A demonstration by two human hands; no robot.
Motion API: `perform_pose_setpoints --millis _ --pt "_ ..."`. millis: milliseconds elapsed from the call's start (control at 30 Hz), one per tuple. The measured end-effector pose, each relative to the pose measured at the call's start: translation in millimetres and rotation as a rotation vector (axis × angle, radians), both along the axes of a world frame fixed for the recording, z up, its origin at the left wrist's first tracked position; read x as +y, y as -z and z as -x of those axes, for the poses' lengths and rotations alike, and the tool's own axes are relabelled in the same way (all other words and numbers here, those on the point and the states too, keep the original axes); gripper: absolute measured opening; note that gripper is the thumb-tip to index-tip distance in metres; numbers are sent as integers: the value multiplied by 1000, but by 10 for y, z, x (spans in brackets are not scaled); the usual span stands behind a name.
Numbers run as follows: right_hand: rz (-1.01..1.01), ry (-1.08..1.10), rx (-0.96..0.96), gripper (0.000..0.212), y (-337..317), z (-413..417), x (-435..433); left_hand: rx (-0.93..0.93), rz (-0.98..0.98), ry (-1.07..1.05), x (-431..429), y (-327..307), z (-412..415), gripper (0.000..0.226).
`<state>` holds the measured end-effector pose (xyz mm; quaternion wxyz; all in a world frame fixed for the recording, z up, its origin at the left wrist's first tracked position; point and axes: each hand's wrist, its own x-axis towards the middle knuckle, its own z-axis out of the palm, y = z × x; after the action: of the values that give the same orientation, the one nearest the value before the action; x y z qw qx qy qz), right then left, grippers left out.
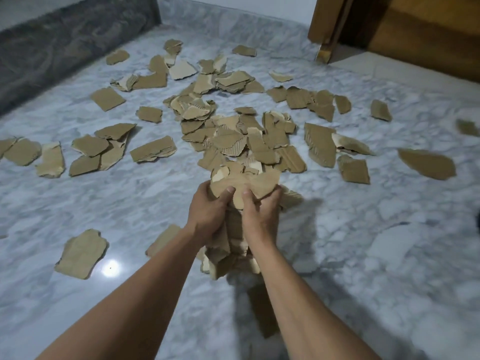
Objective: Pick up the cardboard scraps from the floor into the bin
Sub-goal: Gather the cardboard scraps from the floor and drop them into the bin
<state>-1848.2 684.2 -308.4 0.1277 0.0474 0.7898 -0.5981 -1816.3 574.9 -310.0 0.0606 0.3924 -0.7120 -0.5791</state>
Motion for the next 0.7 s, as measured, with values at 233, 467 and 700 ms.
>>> perform_pose_setpoints --millis 233,467,700 --pt "-11 179 164 63 -634 420 793 147 57 189 778 -576 576 72" --pt "-26 390 340 62 -1663 1128 2118 413 144 424 2120 -1609 1461 60" --pt "-38 624 582 83 -2735 1726 3685 748 116 615 3738 -2651 2227 59"
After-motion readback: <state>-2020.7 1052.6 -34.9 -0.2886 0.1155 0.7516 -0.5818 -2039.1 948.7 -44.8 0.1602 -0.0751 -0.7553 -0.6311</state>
